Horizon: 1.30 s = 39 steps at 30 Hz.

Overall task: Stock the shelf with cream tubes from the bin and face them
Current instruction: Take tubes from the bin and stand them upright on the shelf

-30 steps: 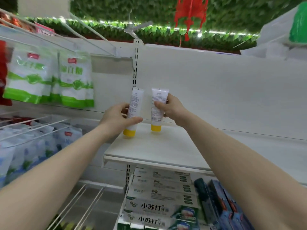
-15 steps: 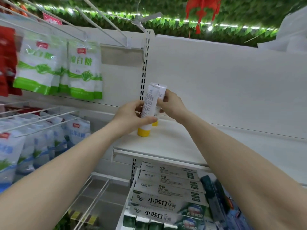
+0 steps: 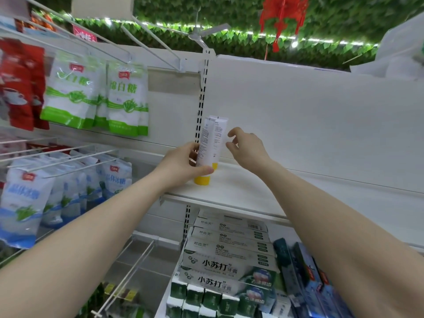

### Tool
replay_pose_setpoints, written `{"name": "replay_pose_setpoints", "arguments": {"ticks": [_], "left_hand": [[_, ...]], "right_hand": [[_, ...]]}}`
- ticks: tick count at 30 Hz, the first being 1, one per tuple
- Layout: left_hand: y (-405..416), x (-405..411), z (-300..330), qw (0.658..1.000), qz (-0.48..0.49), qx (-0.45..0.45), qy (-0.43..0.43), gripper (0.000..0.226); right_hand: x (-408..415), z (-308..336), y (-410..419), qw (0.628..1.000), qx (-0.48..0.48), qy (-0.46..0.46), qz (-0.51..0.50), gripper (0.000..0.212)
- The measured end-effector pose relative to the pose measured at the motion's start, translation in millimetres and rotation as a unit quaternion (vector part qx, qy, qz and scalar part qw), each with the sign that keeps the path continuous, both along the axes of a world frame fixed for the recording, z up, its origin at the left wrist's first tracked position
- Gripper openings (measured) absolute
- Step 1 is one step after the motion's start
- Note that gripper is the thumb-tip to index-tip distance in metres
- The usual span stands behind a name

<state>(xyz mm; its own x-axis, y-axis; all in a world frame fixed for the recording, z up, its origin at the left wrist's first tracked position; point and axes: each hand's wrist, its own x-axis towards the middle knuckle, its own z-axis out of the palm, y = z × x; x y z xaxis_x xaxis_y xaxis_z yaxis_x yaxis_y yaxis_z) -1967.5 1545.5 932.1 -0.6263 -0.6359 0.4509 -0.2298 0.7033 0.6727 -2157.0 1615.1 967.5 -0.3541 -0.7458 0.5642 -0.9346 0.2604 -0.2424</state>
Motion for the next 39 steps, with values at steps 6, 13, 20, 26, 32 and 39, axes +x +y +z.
{"name": "replay_pose_setpoints", "arguments": {"ticks": [6, 13, 20, 26, 32, 39], "left_hand": [[27.6, 12.5, -4.7, 0.99, 0.107, -0.081, -0.032, 0.063], [96.2, 25.9, -9.3, 0.964, 0.18, -0.189, -0.059, 0.051], [191.9, 23.3, -29.8, 0.935, 0.202, -0.277, -0.092, 0.048], [262.0, 7.3, -100.0, 0.926, 0.176, -0.32, -0.09, 0.046], [307.4, -6.5, -216.9, 0.948, 0.115, -0.262, -0.139, 0.044], [343.3, -2.5, -384.4, 0.952, -0.011, -0.152, -0.265, 0.045]], "right_hand": [[7.5, 1.3, 50.6, 0.987, 0.022, 0.152, -0.036, 0.035], [15.8, -17.2, 129.9, 0.969, 0.026, 0.243, -0.039, 0.037], [12.9, -51.6, 231.5, 0.965, 0.025, 0.259, -0.037, 0.038], [6.4, -121.6, 316.7, 0.961, 0.016, 0.273, -0.037, 0.034], [6.0, -248.5, 382.8, 0.971, 0.085, 0.215, -0.054, 0.028], [11.6, -418.1, 443.1, 0.969, 0.214, 0.092, -0.087, 0.024]]}}
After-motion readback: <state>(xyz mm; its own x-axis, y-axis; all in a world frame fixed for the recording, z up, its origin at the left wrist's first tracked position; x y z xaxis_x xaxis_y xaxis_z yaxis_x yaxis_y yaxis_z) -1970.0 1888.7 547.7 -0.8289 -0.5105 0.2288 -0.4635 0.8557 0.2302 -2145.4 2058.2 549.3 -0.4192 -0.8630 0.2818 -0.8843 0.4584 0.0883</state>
